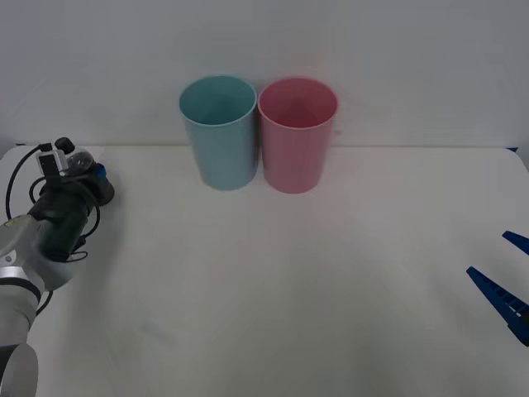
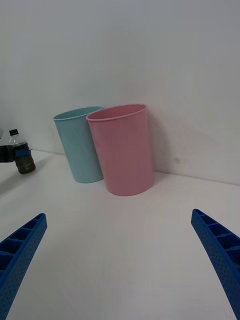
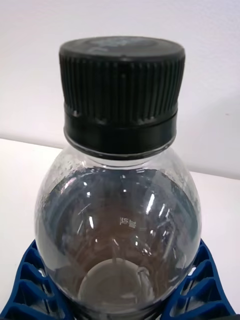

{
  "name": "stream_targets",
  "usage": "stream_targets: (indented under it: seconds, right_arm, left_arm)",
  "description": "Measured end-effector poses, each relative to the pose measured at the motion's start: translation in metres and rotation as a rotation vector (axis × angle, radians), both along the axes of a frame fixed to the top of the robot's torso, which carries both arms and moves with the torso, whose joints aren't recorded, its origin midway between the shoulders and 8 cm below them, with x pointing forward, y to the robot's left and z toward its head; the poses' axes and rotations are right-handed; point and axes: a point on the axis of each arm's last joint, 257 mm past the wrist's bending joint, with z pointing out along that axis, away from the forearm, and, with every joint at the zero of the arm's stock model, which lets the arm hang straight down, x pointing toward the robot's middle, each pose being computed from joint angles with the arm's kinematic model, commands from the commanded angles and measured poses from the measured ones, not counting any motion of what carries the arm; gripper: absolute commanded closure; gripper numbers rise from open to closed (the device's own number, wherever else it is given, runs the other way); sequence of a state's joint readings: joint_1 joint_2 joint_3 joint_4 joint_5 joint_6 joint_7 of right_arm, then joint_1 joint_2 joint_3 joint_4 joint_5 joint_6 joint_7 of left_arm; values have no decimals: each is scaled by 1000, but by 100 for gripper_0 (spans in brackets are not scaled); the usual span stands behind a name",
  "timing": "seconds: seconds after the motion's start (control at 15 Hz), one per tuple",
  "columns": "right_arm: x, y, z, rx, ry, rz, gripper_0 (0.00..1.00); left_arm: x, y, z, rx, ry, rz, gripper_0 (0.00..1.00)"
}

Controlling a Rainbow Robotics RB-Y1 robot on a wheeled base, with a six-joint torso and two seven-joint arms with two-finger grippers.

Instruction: Grasp the object on the table and drop it into the matching bin: aluminum can to the light blue bin, PET bottle to the pink bin.

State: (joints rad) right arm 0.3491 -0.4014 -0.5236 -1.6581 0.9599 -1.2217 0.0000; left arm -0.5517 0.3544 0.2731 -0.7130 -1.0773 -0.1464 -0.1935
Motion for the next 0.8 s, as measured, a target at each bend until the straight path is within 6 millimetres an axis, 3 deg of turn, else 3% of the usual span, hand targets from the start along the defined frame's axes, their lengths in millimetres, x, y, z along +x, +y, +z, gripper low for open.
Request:
stream_targets:
  seconds: [0.33, 0.8]
  right_arm:
    - [0, 0, 0, 0, 0, 0, 0]
    - [0, 0, 0, 0, 0, 0, 0]
  left_arm:
    - [-15, -13, 9, -32, -66, -64, 100]
    - [-75, -25, 52, -8, -220, -177, 100]
